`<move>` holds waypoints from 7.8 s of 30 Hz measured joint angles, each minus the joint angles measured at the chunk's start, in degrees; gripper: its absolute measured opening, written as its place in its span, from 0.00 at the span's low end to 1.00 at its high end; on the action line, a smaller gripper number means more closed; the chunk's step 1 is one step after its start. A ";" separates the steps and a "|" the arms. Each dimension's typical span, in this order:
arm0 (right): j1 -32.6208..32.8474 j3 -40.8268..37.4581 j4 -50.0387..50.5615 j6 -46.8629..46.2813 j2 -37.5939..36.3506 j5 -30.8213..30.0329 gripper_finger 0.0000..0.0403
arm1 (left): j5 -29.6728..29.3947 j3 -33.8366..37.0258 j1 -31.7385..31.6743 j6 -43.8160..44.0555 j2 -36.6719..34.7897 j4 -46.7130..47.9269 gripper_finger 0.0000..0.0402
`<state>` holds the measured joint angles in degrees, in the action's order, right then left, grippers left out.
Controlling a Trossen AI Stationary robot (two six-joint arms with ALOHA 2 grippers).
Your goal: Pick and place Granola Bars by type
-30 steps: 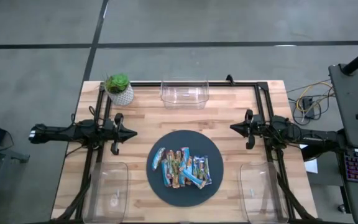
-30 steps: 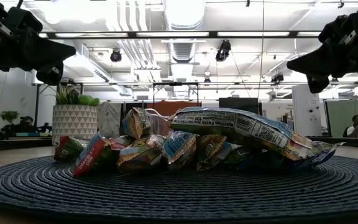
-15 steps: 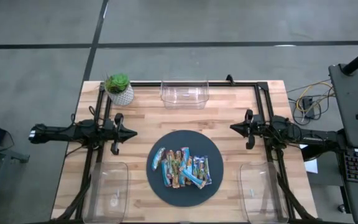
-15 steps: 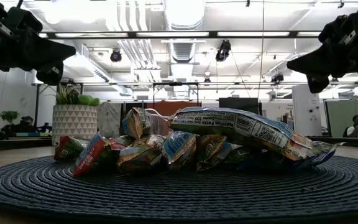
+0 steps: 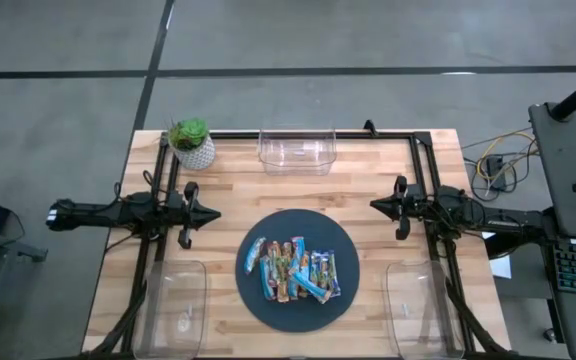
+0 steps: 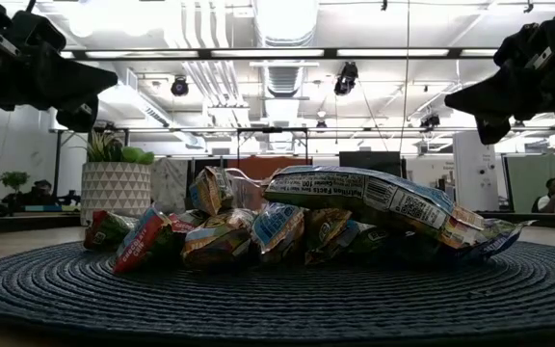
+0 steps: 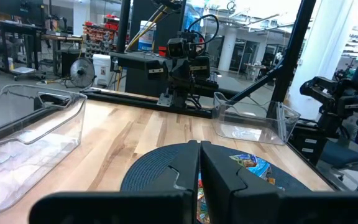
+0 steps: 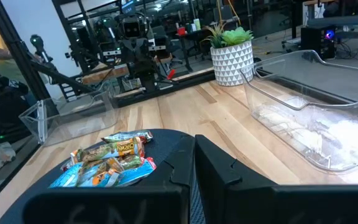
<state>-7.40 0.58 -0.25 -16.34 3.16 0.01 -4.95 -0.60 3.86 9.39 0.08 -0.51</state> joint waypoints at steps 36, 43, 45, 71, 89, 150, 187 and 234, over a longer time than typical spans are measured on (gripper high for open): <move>0.00 0.02 0.02 0.00 0.00 0.00 0.02 | -0.11 0.13 0.01 0.00 0.01 -1.58 0.00; -0.01 0.00 0.00 0.00 0.00 -0.04 0.02 | -0.20 0.13 0.00 0.31 0.02 -8.53 0.00; -0.02 0.01 0.00 -0.21 0.00 -0.04 0.02 | -0.17 0.11 0.01 1.72 0.02 -10.66 0.00; 0.00 0.00 -3.88 -31.59 0.00 -0.24 0.02 | -0.09 0.07 0.01 23.12 0.02 -16.35 0.00; -0.01 0.34 -28.77 -28.62 0.05 -1.77 0.02 | -2.64 -8.00 0.00 18.56 6.44 -18.59 0.00; 0.02 64.85 25.81 -0.09 51.23 3.48 0.02 | -2.16 -71.00 0.00 -0.38 57.08 30.83 0.00; 0.02 64.76 25.73 0.85 59.90 3.43 0.02 | -2.40 -70.58 0.02 10.25 65.16 27.25 0.00; 0.02 64.76 25.22 2.43 59.89 3.39 0.02 | 1.22 -84.64 0.13 8.68 69.44 49.75 0.45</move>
<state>-7.38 65.34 24.97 -13.91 63.05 3.40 -3.73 -85.24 3.99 18.06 69.52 49.23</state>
